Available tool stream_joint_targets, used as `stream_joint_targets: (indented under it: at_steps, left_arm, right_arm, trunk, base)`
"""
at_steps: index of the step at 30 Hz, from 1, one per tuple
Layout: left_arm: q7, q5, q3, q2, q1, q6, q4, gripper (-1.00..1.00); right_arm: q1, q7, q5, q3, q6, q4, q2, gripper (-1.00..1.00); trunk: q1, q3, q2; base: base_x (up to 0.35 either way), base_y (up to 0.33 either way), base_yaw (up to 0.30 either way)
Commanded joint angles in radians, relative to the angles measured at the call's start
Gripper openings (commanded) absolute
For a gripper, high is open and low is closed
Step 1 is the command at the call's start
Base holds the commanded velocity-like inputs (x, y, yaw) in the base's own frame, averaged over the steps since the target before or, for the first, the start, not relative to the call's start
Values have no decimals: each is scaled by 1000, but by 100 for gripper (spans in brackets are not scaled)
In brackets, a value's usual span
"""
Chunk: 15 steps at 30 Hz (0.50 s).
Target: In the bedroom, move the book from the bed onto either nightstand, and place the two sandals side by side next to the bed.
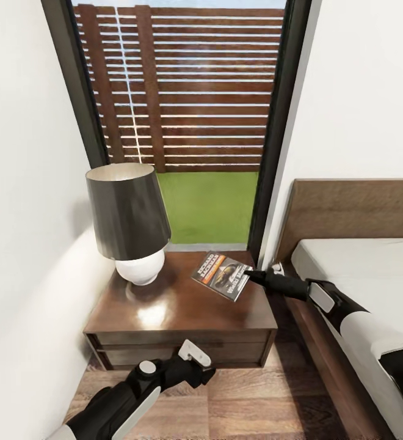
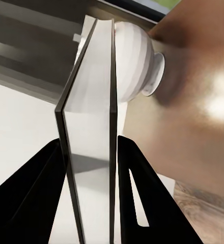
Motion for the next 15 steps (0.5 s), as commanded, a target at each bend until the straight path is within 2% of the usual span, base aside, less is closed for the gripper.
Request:
stream_joint_targets:
  at_steps: [1,2,5,11,15]
  left_arm:
    - [0,2,0,11,0,0,-11,100]
    - [-2,5,0,36,1,-1,-36,100]
    - [-17,8,-1,68,2,-2,-70,100]
    - [-26,8,-3,79,3,-3,-83,100]
    - [-27,7,-3,77,3,-4,-85,100]
  right_arm:
    - [0,0,-1,-1,1,0,0,-100]
    - [0,-1,-2,-1,0,1,0,-100]
    - [0,-1,-2,0,22,2,0,-100]
    - [0,-3,-2,1,105,2,1,-100]
    - [0,-3,-2,1,124,2,2,-100]
  trunk:
    - [4,-3,-7]
    - [8,-6,-14]
    - [19,-16,-35]
    - [42,-35,-77]
    - [44,-50,-79]
  base:
    - [0,0,0]
    - [0,0,0]
    - [0,0,0]
    - [0,0,0]
    - [0,0,0]
